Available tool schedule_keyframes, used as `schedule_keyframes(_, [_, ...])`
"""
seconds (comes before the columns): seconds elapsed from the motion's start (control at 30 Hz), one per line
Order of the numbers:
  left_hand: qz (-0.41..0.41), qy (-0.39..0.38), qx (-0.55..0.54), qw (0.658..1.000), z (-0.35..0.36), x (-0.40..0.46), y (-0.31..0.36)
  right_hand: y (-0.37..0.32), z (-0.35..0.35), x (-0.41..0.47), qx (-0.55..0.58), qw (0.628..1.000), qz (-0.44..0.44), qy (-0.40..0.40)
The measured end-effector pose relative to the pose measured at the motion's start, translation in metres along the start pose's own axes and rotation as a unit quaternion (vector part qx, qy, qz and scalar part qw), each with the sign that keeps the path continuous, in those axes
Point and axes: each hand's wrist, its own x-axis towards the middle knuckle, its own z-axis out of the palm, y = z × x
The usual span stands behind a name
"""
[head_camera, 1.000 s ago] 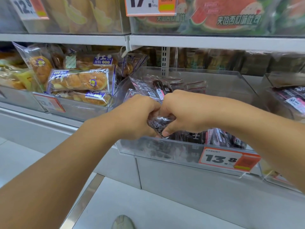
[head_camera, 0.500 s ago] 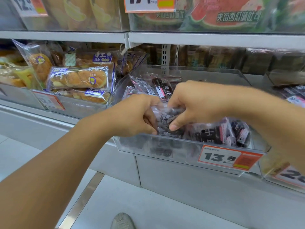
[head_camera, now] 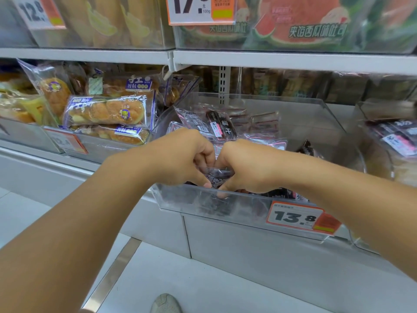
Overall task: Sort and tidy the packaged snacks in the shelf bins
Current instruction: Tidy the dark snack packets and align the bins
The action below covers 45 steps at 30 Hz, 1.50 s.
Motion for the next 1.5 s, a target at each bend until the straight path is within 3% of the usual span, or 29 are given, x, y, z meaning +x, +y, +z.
schedule_keyframes(0.17, [-0.008,-0.021,0.001,1.000,-0.003,0.001,0.005,0.006,0.000,-0.002,0.016,1.000,-0.010,-0.009])
schedule_keyframes(0.3, [0.013,0.053,-0.171,0.984,0.002,-0.010,0.000,0.012,-0.003,-0.008,0.054,0.999,-0.005,0.002])
schedule_keyframes(0.43, [0.006,0.106,-0.246,0.963,0.005,-0.012,0.002,0.016,-0.009,-0.015,0.123,0.991,-0.006,0.049])
schedule_keyframes(0.5, [0.012,0.124,-0.215,0.969,0.006,-0.011,0.005,0.020,-0.020,-0.021,0.204,0.971,0.019,0.122])
schedule_keyframes(0.6, [0.042,0.150,-0.105,0.982,0.013,-0.004,0.023,0.025,-0.037,-0.037,0.359,0.906,0.091,0.204])
schedule_keyframes(0.67, [0.089,0.184,-0.025,0.979,0.025,0.010,0.041,0.032,-0.047,-0.052,0.437,0.873,0.120,0.179])
schedule_keyframes(0.7, [0.115,0.197,-0.028,0.973,0.030,0.018,0.049,0.037,-0.052,-0.062,0.448,0.875,0.107,0.149])
schedule_keyframes(0.77, [0.122,0.183,-0.118,0.968,0.033,0.030,0.063,0.048,-0.061,-0.080,0.399,0.910,0.047,0.106])
schedule_keyframes(0.83, [0.119,0.137,-0.184,0.966,0.033,0.041,0.066,0.057,-0.064,-0.088,0.261,0.954,0.011,0.149])
schedule_keyframes(0.87, [0.130,0.124,-0.192,0.965,0.033,0.045,0.068,0.062,-0.062,-0.087,0.207,0.959,0.012,0.193])
schedule_keyframes(0.97, [0.171,0.160,-0.204,0.951,0.040,0.060,0.076,0.069,-0.054,-0.082,0.103,0.941,0.051,0.319])
schedule_keyframes(1.07, [0.161,0.255,-0.184,0.936,0.044,0.076,0.084,0.069,-0.050,-0.089,-0.103,0.898,0.093,0.417])
schedule_keyframes(1.13, [0.096,0.237,-0.097,0.962,0.047,0.086,0.088,0.077,-0.050,-0.093,-0.208,0.883,0.137,0.398])
schedule_keyframes(1.23, [0.024,0.080,0.022,0.996,0.055,0.093,0.097,0.091,-0.045,-0.086,-0.279,0.878,0.205,0.330])
schedule_keyframes(1.37, [-0.002,-0.005,0.030,1.000,0.055,0.102,0.098,0.096,-0.042,-0.065,-0.302,0.888,0.222,0.266])
schedule_keyframes(1.5, [0.004,-0.023,-0.018,1.000,0.054,0.095,0.083,0.094,-0.056,-0.038,-0.273,0.908,0.218,0.234])
